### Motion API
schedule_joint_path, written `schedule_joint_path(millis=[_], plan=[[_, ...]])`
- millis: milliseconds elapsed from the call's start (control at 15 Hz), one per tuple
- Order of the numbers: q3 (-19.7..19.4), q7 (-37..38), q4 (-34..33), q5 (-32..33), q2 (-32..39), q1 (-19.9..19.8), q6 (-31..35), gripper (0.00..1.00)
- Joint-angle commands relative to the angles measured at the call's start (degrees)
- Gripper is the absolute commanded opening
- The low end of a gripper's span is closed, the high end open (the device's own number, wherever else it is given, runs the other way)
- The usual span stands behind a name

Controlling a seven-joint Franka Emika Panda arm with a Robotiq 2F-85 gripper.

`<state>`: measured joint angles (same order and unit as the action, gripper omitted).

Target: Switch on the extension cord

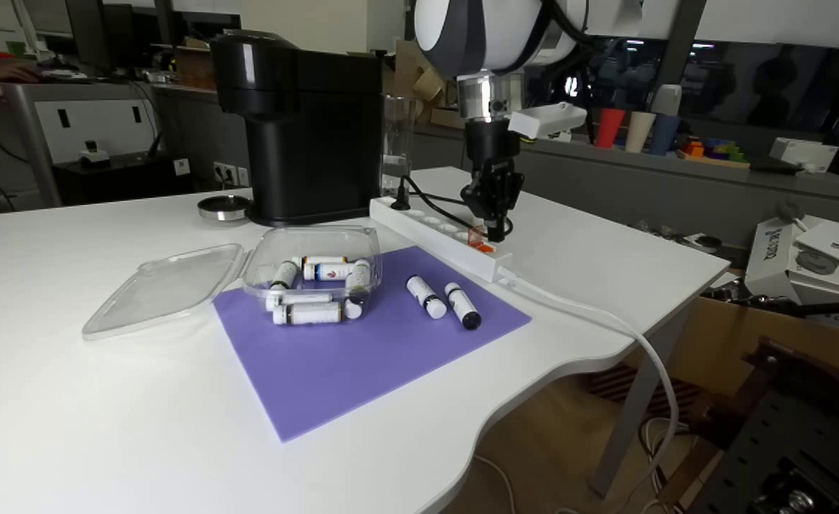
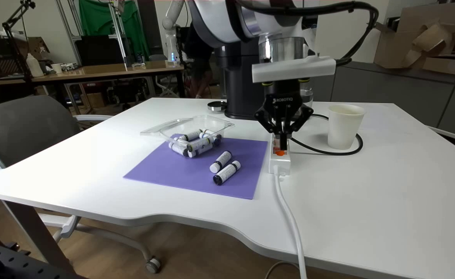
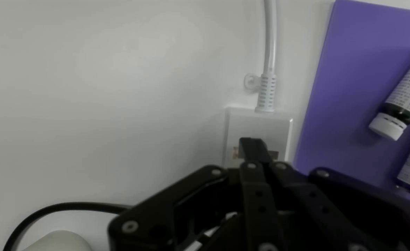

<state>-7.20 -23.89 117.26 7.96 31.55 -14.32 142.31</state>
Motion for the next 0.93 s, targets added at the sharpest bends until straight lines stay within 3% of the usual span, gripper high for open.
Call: schedule_joint_path(millis=[0, 867], plan=[[0.9, -0.2, -2.7, 0.1, 2.0, -0.9, -0.1, 0.0], [1.5, 0.0, -7.4, -0.2, 6.5, -1.3, -1.2, 0.0]])
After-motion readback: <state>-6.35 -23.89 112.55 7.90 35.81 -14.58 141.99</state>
